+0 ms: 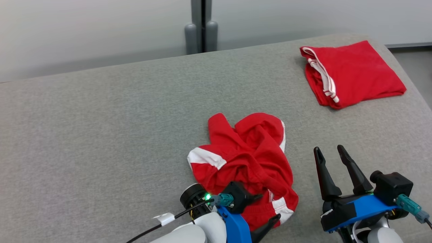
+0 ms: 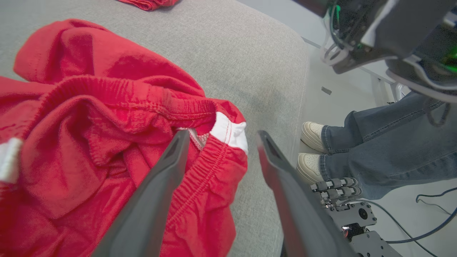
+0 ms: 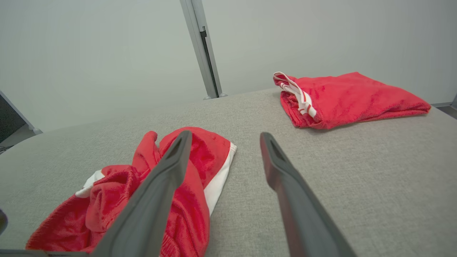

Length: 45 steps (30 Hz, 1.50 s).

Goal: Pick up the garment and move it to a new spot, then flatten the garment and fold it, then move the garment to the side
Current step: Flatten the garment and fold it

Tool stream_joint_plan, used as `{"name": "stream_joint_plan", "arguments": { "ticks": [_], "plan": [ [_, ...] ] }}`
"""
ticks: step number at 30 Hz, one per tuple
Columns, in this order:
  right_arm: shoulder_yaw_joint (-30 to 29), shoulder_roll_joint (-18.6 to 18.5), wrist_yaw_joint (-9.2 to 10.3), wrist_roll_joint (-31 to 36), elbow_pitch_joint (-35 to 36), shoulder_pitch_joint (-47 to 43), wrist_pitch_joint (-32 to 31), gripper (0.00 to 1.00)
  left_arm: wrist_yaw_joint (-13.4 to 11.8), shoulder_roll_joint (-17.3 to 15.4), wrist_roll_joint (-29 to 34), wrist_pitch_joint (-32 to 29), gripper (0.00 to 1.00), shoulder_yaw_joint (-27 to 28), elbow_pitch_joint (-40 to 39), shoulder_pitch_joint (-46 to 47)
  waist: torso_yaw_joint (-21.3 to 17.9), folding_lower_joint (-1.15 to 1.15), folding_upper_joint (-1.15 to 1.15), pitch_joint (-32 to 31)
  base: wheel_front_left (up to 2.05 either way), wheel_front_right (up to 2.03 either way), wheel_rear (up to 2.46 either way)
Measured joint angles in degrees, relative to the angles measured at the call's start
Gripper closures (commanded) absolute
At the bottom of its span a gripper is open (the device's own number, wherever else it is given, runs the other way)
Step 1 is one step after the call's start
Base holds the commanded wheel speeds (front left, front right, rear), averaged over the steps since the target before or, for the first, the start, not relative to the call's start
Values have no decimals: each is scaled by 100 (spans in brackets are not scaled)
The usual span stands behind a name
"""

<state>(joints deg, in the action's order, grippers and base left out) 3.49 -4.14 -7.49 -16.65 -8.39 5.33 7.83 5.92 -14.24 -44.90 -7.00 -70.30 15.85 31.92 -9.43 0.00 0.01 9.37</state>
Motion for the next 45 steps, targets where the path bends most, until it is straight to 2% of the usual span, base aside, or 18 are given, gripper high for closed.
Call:
{"name": "stream_joint_plan", "arguments": {
  "ticks": [8, 20, 21, 22, 23, 26, 30, 34, 36, 42, 45],
  "plan": [
    [64, 33, 0, -16, -56, 8, 84, 0, 38, 246, -100, -363, 0, -96, 664, 131, -301, 0, 0, 71, 0, 0, 0],
    [168, 59, 0, -16, -138, 42, 132, 0, 108, 724, -102, -996, 0, -227, 1471, 476, -359, 0, 0, 88, 0, 0, 0],
    [182, 62, 0, -16, -146, 43, 133, 0, 114, 759, -151, -1079, 16, -233, 1524, 477, -366, 0, 0, 83, 0, 0, 0],
    [192, 64, 0, -16, -155, 43, 133, 0, 115, 792, -219, -1173, 77, -244, 1569, 471, -373, 0, 0, 80, 0, 0, 0],
    [200, 65, 0, -18, -159, 43, 134, 0, 118, 820, -237, -1205, 100, -254, 1573, 464, -380, 0, 0, 81, 0, 0, 0],
    [183, 65, 0, -24, -183, 45, 148, 0, 119, 904, -234, -1006, 100, -257, 1586, 461, -376, 0, 0, 93, 0, 0, 0],
    [134, 63, 0, -24, -196, 68, 168, 0, 109, 937, -92, -190, 100, -47, 1595, 499, -329, 0, 0, 99, 0, 0, 0],
    [111, 62, 0, -23, -194, 110, 183, 0, -163, 955, 222, 744, 100, 367, 1616, 1004, -276, 0, 0, 102, 0, 0, 0],
    [121, 64, 0, -23, -200, 115, 183, 0, -216, 892, 220, 1055, 100, 619, 1658, 1270, -269, 0, 0, 93, 0, 0, 0],
    [249, 75, 0, -88, -257, 138, 191, 0, -442, 530, 129, 1470, 100, 1381, 1820, 2078, -418, 0, 0, 89, 0, 0, 0],
    [258, 82, 0, -116, -294, 136, 219, 0, -448, 447, 104, 1578, 100, 1586, 1739, 2439, -495, 0, 0, 85, 0, 0, 0]
  ]
}}
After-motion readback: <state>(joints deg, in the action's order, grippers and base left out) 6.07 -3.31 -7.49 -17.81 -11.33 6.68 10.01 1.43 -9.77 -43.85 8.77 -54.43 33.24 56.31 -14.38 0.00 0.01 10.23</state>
